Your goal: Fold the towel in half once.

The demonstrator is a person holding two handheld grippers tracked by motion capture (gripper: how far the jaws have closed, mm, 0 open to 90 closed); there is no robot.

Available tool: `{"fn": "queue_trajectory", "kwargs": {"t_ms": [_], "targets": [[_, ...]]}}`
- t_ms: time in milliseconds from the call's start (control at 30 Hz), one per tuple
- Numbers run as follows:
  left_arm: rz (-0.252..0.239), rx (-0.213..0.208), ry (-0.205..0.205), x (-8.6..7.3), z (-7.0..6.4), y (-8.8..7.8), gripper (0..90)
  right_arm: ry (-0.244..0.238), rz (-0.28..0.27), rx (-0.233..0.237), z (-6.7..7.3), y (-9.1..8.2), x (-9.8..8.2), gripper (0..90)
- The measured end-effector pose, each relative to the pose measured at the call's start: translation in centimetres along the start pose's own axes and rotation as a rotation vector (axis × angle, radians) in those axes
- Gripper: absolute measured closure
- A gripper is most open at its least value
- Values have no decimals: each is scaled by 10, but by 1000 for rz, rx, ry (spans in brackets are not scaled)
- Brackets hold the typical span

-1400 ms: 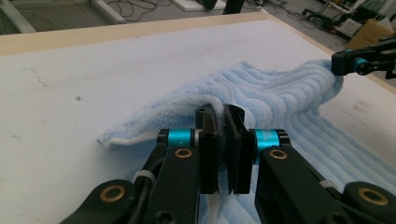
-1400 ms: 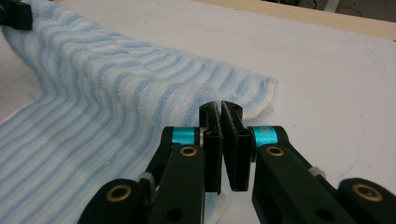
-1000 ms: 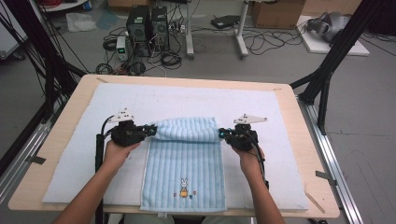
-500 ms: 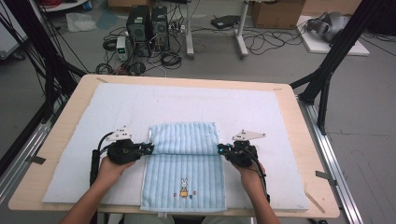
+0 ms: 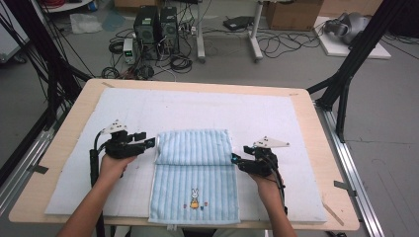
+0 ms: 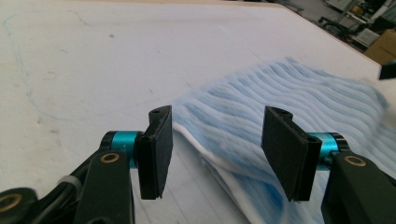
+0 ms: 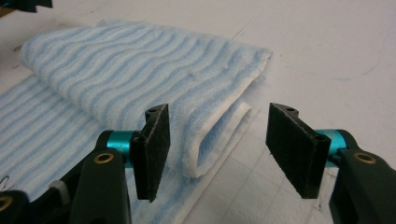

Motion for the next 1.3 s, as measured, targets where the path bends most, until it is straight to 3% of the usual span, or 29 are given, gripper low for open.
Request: {"fn": "queue_trajectory", "kwargs": {"t_ms": [100, 233, 333, 400, 467, 533, 567, 600, 733, 867, 967, 1167, 1300], "targets": [[43, 28, 4, 5, 6, 17, 440, -3, 0, -6, -1, 0, 0, 381], [126, 33, 11, 7, 6, 40, 443, 3, 3, -5, -4, -1, 0, 381], [183, 67, 44, 4, 8, 51, 459, 2, 0, -7, -5, -2, 0, 381], [201, 72, 38, 0, 8, 56, 477, 5, 6, -7, -7, -2, -1, 381], [231, 80, 69, -4, 6, 58, 545, 5, 5, -9, -7, -2, -2, 379], [249, 100, 148, -6, 5, 57, 698, 7, 7, -8, -8, -2, -2, 378], [250, 81, 141, -6, 4, 57, 803, 3, 7, -9, -8, -1, -2, 377], [249, 82, 149, -6, 3, 58, 818, 7, 9, -10, -8, -1, -2, 377], [224, 76, 131, -3, 3, 55, 835, -2, 18, -17, -8, 2, 0, 377], [135, 41, 74, 10, 0, 48, 837, 7, 14, -33, -13, 7, 10, 387], [107, 35, 60, 16, 0, 44, 837, 42, 41, -40, -22, 23, 19, 395], [85, 12, 28, 20, 1, 42, 837, 20, 155, -62, -28, 65, 35, 464], [88, 5, 22, 19, 1, 42, 837, 29, 194, -94, -34, 86, 40, 514]]}}
Point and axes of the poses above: each handheld gripper's, and its own axes: y roughly forward along the jaws, x roughly out of its top, z roughly to its left, the point moved 7 cm from there along y, roughly forward along the jaws
